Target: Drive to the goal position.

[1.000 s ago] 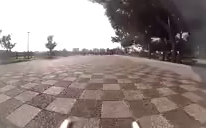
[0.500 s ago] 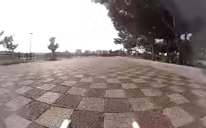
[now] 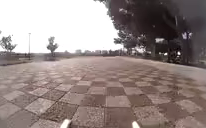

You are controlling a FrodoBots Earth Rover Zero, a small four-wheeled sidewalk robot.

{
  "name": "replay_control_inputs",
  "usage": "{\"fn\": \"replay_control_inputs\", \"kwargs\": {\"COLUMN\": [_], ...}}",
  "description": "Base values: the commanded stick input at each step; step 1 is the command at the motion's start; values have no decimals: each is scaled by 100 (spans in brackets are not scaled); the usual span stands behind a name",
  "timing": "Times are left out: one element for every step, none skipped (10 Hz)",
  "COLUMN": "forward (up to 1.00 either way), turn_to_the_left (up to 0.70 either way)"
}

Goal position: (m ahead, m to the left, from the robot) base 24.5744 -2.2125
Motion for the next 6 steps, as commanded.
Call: {"fn": "replay_control_inputs", "kwargs": {"forward": [50, 50, 50, 50, 50, 50], "turn_to_the_left": [0, 0, 2, 9, 2, 0]}}
